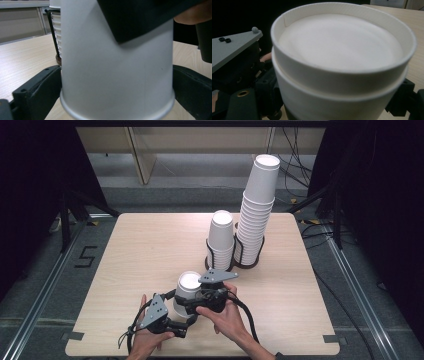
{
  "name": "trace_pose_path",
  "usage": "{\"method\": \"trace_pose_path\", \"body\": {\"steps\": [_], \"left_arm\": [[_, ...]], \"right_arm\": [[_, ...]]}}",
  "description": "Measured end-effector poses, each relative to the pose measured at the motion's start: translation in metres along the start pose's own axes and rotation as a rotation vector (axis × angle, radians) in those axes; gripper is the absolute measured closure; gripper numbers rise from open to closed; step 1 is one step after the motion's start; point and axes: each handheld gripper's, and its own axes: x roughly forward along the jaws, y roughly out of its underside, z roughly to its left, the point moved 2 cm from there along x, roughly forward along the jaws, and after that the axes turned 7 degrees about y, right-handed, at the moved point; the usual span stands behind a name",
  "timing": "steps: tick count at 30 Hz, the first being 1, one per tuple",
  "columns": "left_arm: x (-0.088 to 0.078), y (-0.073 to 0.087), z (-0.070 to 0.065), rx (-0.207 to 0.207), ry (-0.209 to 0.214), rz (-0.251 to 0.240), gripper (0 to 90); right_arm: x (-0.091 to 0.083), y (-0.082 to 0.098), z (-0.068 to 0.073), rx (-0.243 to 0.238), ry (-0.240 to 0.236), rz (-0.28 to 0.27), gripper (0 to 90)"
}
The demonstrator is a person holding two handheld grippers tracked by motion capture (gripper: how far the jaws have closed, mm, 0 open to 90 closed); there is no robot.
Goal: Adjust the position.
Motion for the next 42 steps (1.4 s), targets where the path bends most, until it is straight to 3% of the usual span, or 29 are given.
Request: {"method": "trace_pose_path", "body": {"steps": [10,11,14,19,25,27,28,31,35,38,42], "left_arm": [[0.0040,0.0016,-0.0013,-0.010,-0.014,-0.011,0.0],[0.0042,0.0017,-0.0010,-0.014,-0.013,-0.011,0.0],[0.0053,0.0027,-0.0006,-0.020,-0.018,-0.014,0.0],[0.0054,0.0045,0.0020,-0.049,-0.036,-0.013,0.0],[0.0042,0.0055,-0.0003,-0.026,-0.052,0.008,0.2],[0.0044,0.0053,0.0000,-0.026,-0.047,-0.005,1.1],[0.0028,0.0049,-0.0002,-0.022,-0.052,0.015,1.6],[0.0026,0.0048,-0.0007,-0.010,-0.053,0.014,1.5],[0.0035,0.0051,-0.0011,0.010,-0.057,0.003,0.0],[0.0056,0.0046,-0.0023,0.072,-0.067,-0.012,0.0],[0.0034,0.0042,-0.0022,0.061,-0.066,0.008,0.7]], "right_arm": [[-0.0001,0.0021,0.0024,0.043,-0.003,-0.008,20.4],[-0.0002,0.0019,0.0010,0.017,0.006,-0.013,20.4],[0.0002,0.0022,0.0024,0.042,-0.008,-0.025,20.4],[0.0006,0.0016,0.0043,0.031,-0.002,-0.037,20.5],[0.0025,0.0035,0.0051,0.034,-0.002,-0.022,20.4],[0.0030,0.0036,0.0058,0.037,-0.003,-0.024,20.1],[0.0029,0.0034,0.0054,0.035,-0.002,-0.024,19.9],[0.0021,0.0031,0.0051,0.055,-0.011,-0.018,20.0],[0.0022,0.0024,0.0054,0.040,-0.009,-0.018,20.6],[0.0027,0.0033,0.0068,0.042,-0.008,0.001,20.8],[0.0037,0.0038,0.0071,0.055,-0.016,-0.004,20.3]]}}
